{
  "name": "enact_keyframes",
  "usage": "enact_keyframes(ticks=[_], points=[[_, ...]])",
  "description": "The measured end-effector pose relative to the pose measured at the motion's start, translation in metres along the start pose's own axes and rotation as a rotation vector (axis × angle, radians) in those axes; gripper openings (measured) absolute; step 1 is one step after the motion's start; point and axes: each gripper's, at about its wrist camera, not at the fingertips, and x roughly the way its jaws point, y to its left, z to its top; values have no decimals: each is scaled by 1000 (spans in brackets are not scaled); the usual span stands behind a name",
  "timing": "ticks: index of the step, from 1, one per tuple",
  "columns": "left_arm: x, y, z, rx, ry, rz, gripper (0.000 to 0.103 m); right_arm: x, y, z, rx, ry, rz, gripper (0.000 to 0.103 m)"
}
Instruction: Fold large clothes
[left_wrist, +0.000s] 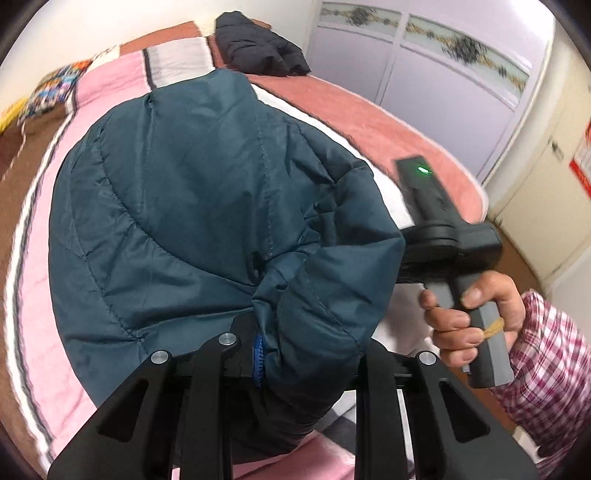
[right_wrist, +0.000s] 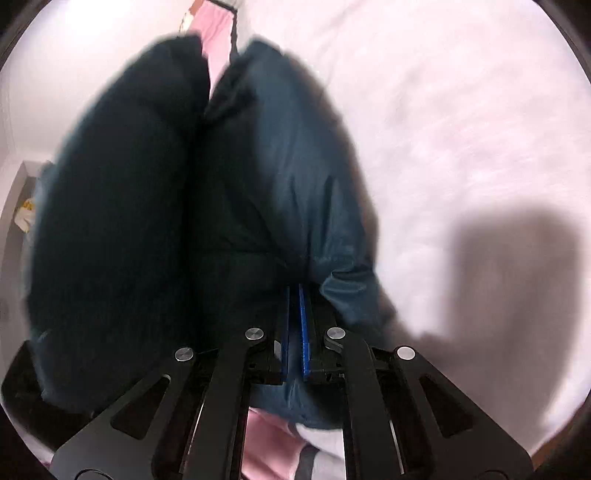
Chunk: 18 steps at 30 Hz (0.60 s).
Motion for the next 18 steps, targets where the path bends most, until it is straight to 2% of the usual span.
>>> enact_keyframes(ticks=[6, 9, 11, 13, 14, 16, 18], points=[[25, -24, -5, 114, 33, 73, 29, -3, -14, 2, 36, 11, 87, 7], [37, -37, -8, 180, 53, 85, 39, -20, -31, 2, 77, -21, 113, 7], [43, -44, -10, 216, 56, 93, 48, -39, -40, 1, 88, -60, 95, 7], [47, -49, -11, 234, 57, 83, 62, -60, -44, -2, 82, -105, 69, 7], [47, -51, -11, 233, 55, 77, 65, -71, -42, -5, 72, -122, 52, 7], [46, -52, -10, 213, 48, 52, 74, -94, -35, -12, 33, -169, 9, 7], [44, -51, -5, 154, 40, 12, 78, -124, -24, -20, -8, -228, 0, 7]])
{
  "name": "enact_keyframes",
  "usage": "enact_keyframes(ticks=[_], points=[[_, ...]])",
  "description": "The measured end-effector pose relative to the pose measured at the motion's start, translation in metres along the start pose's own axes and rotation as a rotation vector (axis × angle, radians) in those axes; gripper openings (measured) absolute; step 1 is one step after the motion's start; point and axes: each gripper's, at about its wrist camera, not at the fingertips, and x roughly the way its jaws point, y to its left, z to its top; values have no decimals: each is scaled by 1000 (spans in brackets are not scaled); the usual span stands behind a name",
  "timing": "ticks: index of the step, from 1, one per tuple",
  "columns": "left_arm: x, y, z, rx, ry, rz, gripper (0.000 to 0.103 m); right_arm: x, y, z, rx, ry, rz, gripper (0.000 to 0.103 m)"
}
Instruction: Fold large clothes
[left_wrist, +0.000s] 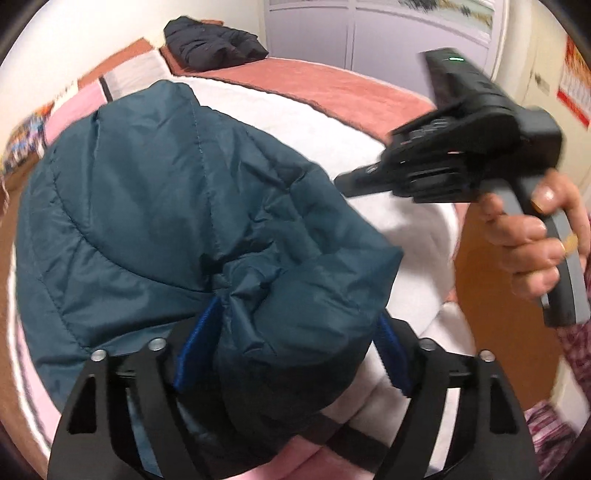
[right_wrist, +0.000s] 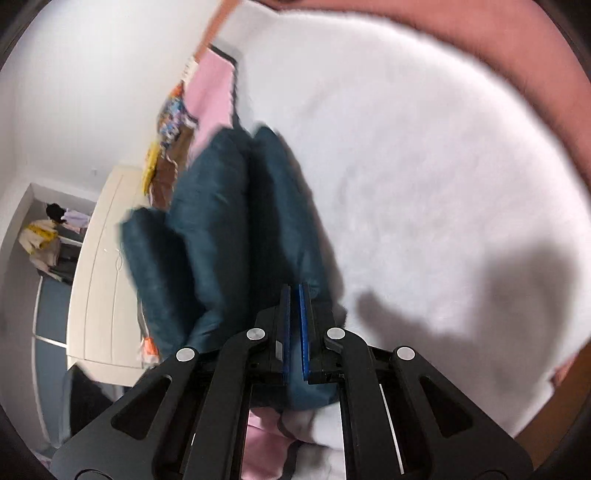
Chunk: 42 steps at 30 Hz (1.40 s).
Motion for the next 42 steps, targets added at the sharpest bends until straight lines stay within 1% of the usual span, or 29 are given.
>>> enact_keyframes(ticks=[1, 5, 6, 8, 9, 11, 12, 13, 15, 17, 18, 19, 20, 21, 24, 26, 27, 28, 29, 30, 33, 35, 38, 42], points=[[-4, 4, 3, -41, -3, -36, 78, -7, 5, -5, -12, -16, 1, 7], [-24, 21, 7, -147, -35, -133, 78, -48, 30, -27, -86, -72, 3, 7], [-30, 25, 9, -178, -47, -163, 78, -40, 46, -41, -99, -80, 5, 7], [-41, 32, 11, -225, -75, -219, 78, -42, 64, -42, -124, -100, 22, 7], [-46, 35, 11, -241, -86, -234, 78, -43, 72, -42, -131, -102, 38, 7], [-64, 41, 12, -266, -130, -275, 78, -14, 101, -30, -146, -101, 44, 7], [-72, 44, 12, -271, -152, -282, 78, -18, 106, -30, -161, -100, 45, 7], [-86, 49, 12, -271, -194, -284, 78, -15, 110, -32, -184, -92, 47, 7], [-104, 59, 10, -270, -237, -257, 78, -4, 125, -41, -233, -64, 46, 7], [-115, 73, 15, -270, -278, -195, 71, 7, 133, -50, -277, -28, 49, 7], [-119, 78, 18, -260, -293, -147, 66, 14, 138, -55, -303, -15, 43, 7], [-120, 86, 22, -251, -297, -92, 58, 22, 146, -62, -343, -2, 33, 7], [-117, 95, 29, -245, -284, -26, 54, 29, 154, -67, -379, 12, 28, 7], [-113, 102, 35, -247, -273, 3, 46, 35, 161, -72, -410, 21, 21, 7], [-88, 126, 55, -260, -226, 74, 44, 54, 165, -76, -452, 46, -23, 7], [-67, 137, 70, -289, -192, 84, 44, 69, 157, -75, -460, 54, -121, 7], [-64, 141, 71, -306, -178, 93, 44, 74, 153, -74, -452, 61, -155, 7], [-61, 146, 72, -322, -168, 96, 44, 82, 143, -71, -428, 79, -183, 7], [-48, 151, 79, -349, -136, 80, 44, 90, 132, -69, -394, 97, -206, 4], [-48, 156, 75, -363, -120, 76, 44, 96, 123, -67, -365, 110, -221, 4], [-23, 157, 84, -391, -56, 75, 44, 112, 103, -63, -303, 137, -229, 3], [-7, 156, 88, -392, -19, 83, 44, 118, 101, -62, -300, 145, -239, 2], [9, 156, 88, -383, 9, 101, 45, 128, 96, -61, -307, 154, -263, 2], [23, 156, 90, -366, 19, 119, 45, 138, 94, -59, -291, 163, -271, 1]])
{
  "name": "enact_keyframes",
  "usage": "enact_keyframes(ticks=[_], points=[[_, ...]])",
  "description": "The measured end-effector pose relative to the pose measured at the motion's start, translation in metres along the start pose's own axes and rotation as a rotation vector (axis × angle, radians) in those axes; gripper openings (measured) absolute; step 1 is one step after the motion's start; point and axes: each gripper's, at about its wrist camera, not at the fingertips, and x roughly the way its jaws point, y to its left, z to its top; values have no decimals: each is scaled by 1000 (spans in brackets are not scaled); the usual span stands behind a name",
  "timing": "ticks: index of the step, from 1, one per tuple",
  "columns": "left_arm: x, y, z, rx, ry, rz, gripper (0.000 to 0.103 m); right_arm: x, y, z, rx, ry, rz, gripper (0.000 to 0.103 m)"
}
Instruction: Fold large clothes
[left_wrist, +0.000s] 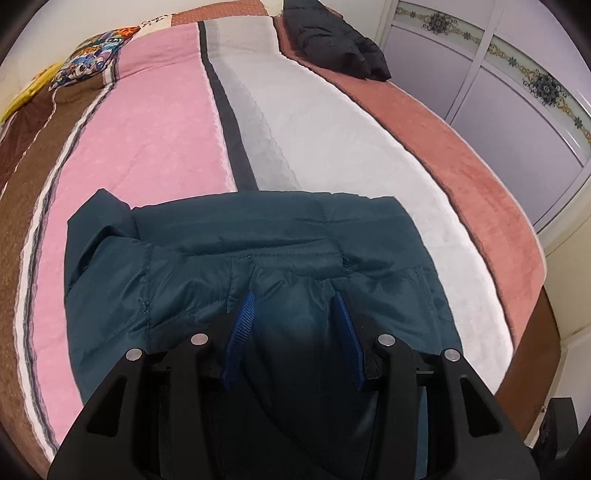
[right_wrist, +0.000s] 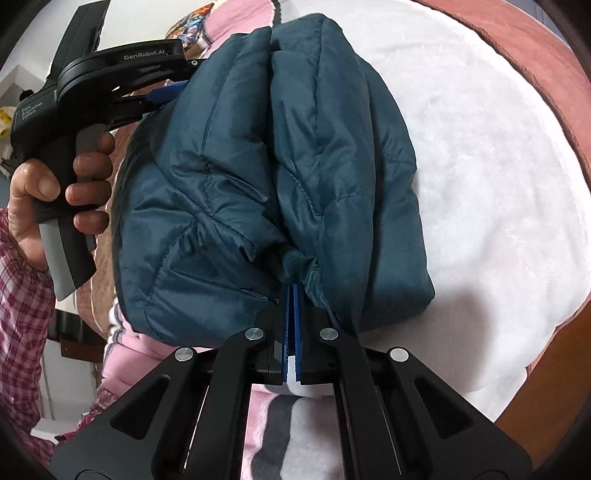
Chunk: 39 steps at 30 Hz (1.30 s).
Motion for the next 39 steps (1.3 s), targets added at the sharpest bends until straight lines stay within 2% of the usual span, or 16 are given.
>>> enact_keyframes(ticks=[16, 39], points=[[15, -1, -1, 20, 4, 30, 46, 3, -8, 2, 37, 15, 26, 0], [12, -7, 1, -26, 8, 66, 46, 2, -8, 1, 32, 11, 19, 0]])
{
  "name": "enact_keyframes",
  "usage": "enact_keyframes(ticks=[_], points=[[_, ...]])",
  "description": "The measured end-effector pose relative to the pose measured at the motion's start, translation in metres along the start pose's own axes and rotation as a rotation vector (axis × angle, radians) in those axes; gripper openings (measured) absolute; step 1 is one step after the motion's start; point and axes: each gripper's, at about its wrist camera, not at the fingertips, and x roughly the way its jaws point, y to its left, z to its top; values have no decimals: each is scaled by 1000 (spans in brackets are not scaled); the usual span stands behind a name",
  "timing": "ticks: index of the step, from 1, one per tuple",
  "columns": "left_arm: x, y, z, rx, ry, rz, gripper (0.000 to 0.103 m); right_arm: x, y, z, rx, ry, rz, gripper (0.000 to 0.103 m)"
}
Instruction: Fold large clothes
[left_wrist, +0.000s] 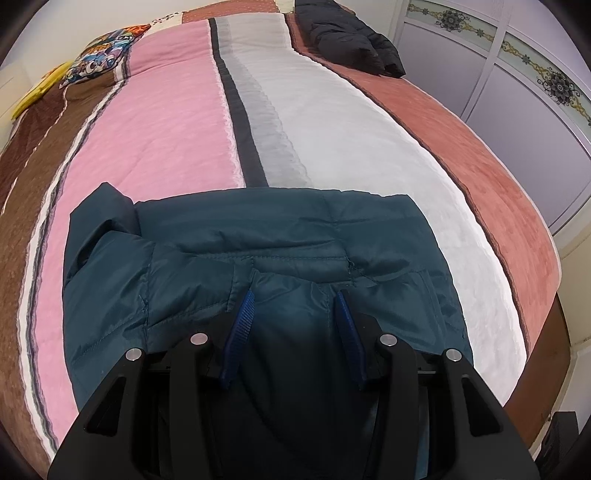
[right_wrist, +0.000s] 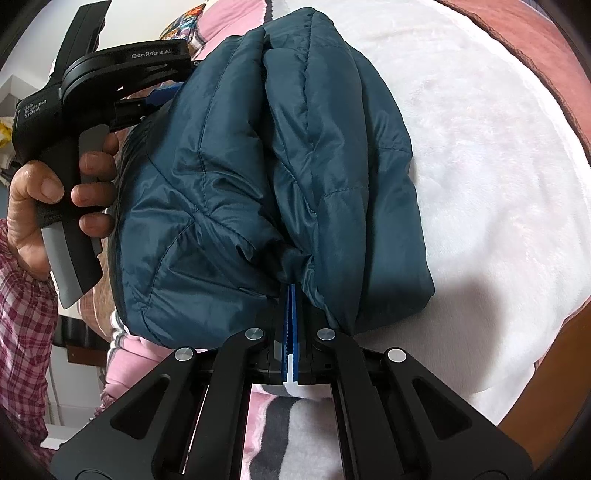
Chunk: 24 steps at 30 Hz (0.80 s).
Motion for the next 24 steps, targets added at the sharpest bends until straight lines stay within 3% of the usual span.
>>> enact_keyframes(ticks=[18, 24], points=[[-3, -3, 0, -13, -6, 18, 46, 1, 1, 0, -6, 1, -10, 0], [-13, -2, 2, -27, -22, -1, 51, 3, 2, 0, -9, 4, -18, 0]])
